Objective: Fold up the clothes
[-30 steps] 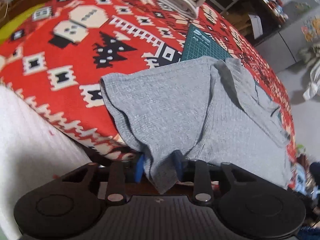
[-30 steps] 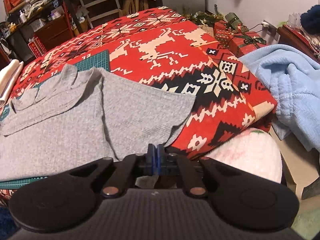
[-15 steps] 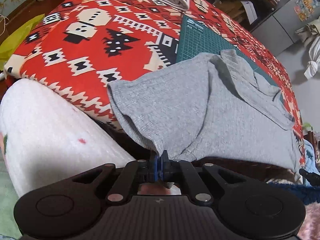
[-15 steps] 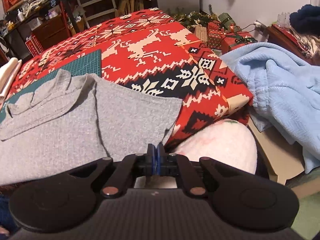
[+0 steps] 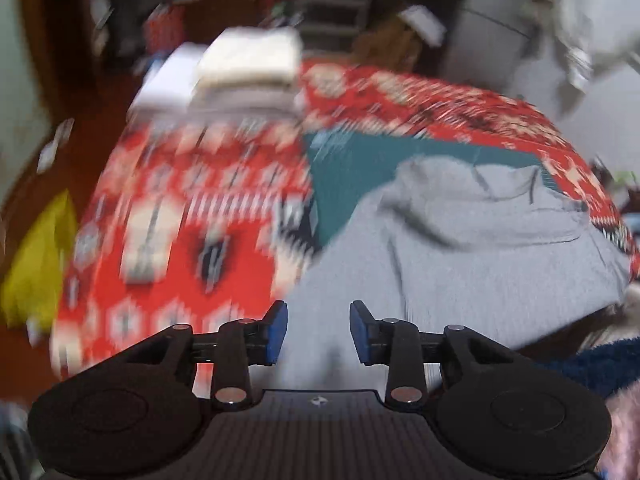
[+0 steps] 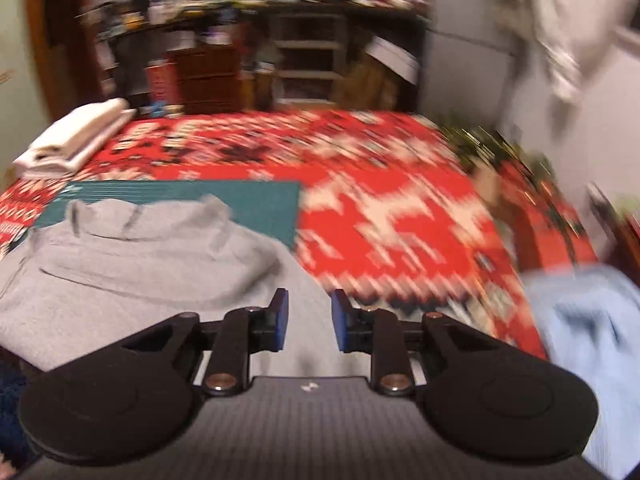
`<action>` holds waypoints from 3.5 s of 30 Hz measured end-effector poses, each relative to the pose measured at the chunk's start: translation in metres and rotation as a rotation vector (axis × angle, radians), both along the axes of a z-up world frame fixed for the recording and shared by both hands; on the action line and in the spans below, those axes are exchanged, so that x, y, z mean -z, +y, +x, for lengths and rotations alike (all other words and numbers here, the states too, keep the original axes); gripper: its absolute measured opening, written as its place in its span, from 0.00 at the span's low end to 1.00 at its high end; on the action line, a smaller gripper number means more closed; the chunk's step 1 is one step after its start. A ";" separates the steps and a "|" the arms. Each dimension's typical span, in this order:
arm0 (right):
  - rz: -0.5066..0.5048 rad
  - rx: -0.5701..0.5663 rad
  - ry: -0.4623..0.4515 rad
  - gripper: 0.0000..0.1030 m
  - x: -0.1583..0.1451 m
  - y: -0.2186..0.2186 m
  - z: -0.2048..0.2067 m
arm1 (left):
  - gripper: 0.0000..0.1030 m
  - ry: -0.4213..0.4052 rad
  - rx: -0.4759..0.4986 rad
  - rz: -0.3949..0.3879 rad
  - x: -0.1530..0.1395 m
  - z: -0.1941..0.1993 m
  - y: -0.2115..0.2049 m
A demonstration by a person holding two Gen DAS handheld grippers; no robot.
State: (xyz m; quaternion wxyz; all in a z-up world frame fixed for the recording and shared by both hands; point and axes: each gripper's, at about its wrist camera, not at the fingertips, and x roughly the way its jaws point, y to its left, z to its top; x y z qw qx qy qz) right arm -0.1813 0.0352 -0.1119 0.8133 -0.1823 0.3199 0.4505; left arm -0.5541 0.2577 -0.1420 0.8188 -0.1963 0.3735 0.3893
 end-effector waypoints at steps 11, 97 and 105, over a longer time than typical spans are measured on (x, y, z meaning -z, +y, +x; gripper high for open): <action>-0.128 -0.344 -0.120 0.34 0.040 0.143 0.020 | 0.36 0.108 0.446 0.092 0.045 0.135 0.083; 0.124 0.099 0.232 0.33 0.023 0.133 0.121 | 0.55 -0.107 0.033 -0.029 0.024 0.114 0.145; -0.069 0.168 0.154 0.33 0.045 0.033 0.113 | 0.55 0.034 -0.031 0.012 0.028 0.043 0.111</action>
